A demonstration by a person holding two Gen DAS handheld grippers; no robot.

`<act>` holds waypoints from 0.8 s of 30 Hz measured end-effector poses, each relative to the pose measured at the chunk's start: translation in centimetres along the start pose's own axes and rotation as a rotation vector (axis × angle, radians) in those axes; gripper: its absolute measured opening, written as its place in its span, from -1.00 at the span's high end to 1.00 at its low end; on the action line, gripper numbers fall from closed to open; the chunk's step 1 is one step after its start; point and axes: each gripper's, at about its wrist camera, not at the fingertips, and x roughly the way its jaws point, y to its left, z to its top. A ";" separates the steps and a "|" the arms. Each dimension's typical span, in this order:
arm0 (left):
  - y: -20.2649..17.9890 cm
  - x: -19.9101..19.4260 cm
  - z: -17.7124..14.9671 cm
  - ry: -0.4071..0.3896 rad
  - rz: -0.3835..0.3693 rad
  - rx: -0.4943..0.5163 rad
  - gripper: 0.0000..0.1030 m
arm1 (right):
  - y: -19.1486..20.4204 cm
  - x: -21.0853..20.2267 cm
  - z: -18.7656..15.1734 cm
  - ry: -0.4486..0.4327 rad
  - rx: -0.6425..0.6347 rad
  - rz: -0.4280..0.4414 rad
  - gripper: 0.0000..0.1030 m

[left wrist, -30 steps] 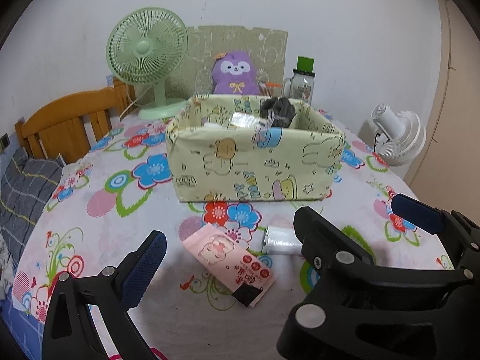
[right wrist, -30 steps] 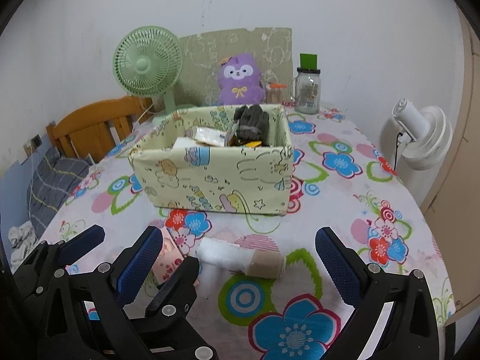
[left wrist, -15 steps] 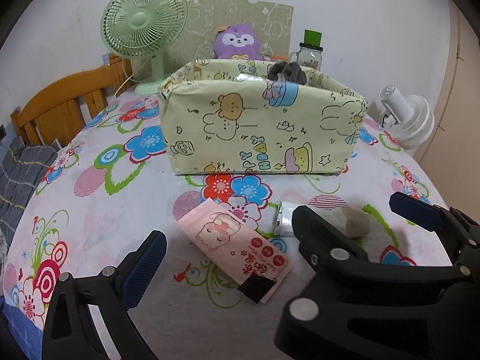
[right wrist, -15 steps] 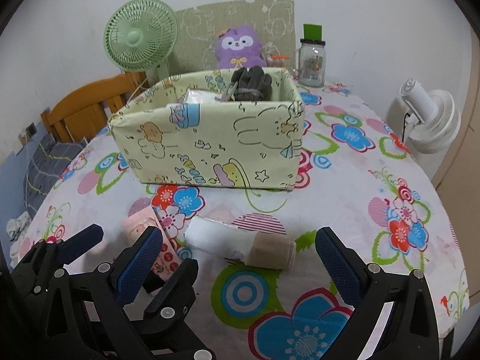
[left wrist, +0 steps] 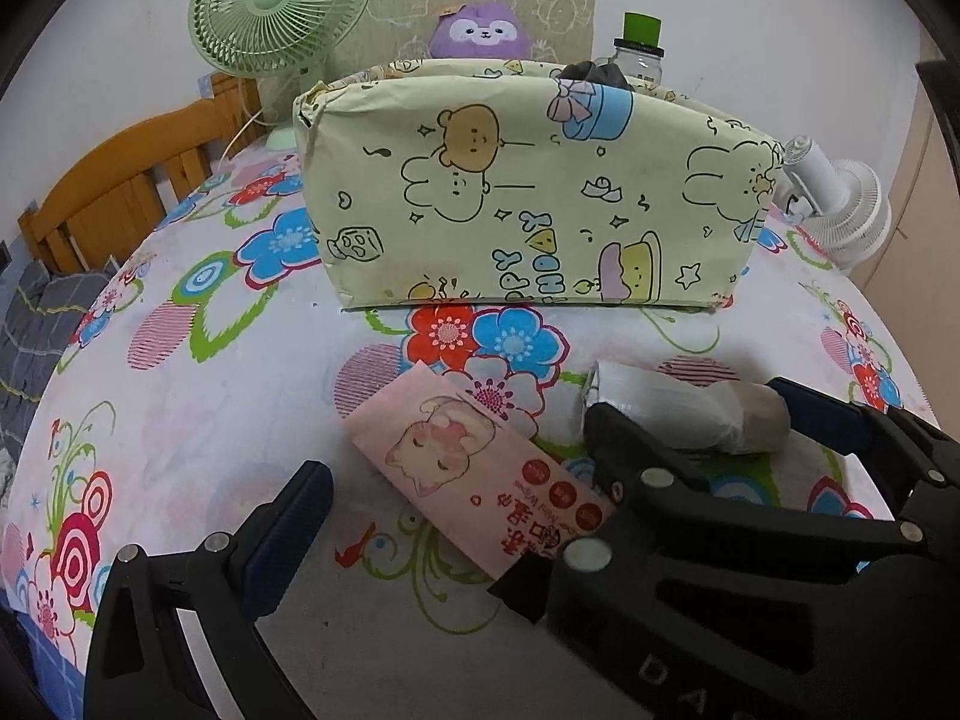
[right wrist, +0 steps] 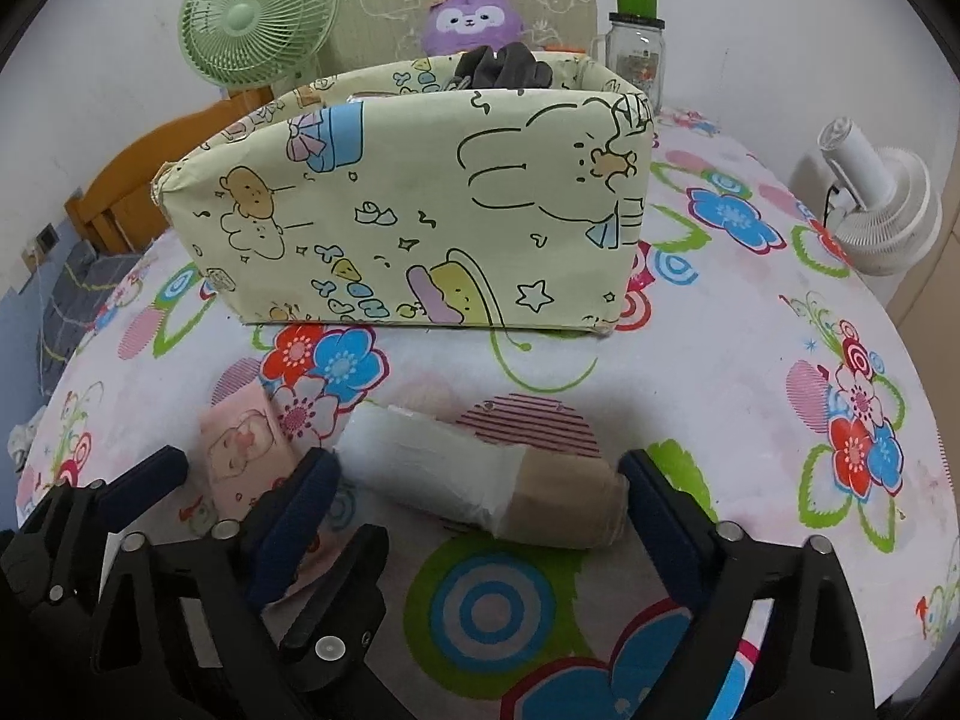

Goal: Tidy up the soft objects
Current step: 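Grasp the pink wipe pack with the left tool while the right tool grasps the white rolled cloth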

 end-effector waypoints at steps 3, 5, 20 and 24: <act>-0.2 0.3 0.2 0.008 0.009 0.010 -0.99 | -0.1 0.1 0.2 -0.009 -0.004 -0.037 -0.40; -0.3 0.4 0.5 0.011 0.011 0.011 -0.99 | -0.2 0.0 0.4 -0.012 -0.005 -0.047 -0.21; -0.6 0.3 1.2 -0.020 -0.015 0.025 -0.35 | -0.7 0.0 0.9 -0.024 0.012 0.017 0.33; -0.9 -0.1 1.0 -0.028 -0.030 0.032 0.15 | -0.5 -0.3 0.9 -0.030 0.011 0.022 0.34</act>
